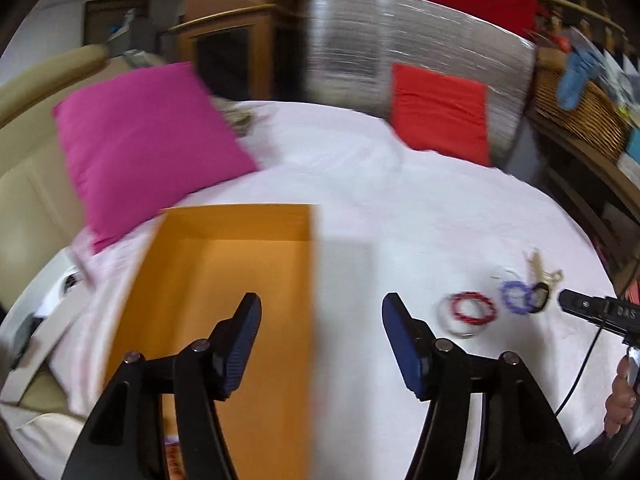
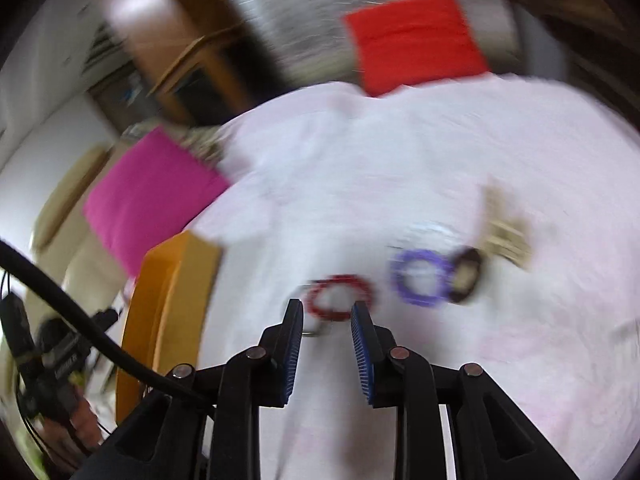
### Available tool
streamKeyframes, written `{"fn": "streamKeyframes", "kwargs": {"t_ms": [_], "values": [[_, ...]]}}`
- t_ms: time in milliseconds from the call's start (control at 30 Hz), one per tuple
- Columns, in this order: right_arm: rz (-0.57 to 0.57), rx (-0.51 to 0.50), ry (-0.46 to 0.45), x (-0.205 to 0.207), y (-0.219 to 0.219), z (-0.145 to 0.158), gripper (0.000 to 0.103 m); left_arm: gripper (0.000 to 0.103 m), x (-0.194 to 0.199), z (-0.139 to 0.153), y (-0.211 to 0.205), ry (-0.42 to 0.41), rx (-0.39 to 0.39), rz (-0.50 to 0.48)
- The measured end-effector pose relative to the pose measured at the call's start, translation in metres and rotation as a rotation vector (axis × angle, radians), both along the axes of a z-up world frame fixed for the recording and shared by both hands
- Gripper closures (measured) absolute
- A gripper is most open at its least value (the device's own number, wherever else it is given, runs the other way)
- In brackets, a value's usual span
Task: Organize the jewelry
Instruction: 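Grasp the black hair tie with the right tool while the left tool grasps the metal bangle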
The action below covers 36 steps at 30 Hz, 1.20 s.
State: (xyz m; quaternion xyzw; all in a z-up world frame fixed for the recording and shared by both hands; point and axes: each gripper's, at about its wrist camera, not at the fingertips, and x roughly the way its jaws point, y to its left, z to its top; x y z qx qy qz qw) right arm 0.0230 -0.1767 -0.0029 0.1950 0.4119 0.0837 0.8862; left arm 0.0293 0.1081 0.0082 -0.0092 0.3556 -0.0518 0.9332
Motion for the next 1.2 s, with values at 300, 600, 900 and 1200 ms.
{"fn": "streamKeyframes", "kwargs": {"t_ms": [300, 600, 900, 1200], "values": [[-0.13, 0.043, 0.118, 0.001, -0.077, -0.024, 0.076, 0.039, 0.021, -0.043, -0.083, 0.07, 0.066, -0.185], [-0.195, 0.068, 0.144, 0.007, -0.119, -0.04, 0.076, 0.038, 0.024, -0.06, -0.127, 0.13, 0.081, -0.331], [-0.141, 0.159, 0.146, 0.034, -0.104, -0.053, 0.076, 0.039, 0.04, -0.08, -0.144, 0.187, 0.092, -0.358], [-0.161, 0.19, 0.148, 0.046, -0.099, -0.064, 0.082, 0.085, 0.046, -0.093, -0.146, 0.238, 0.057, -0.393]]}}
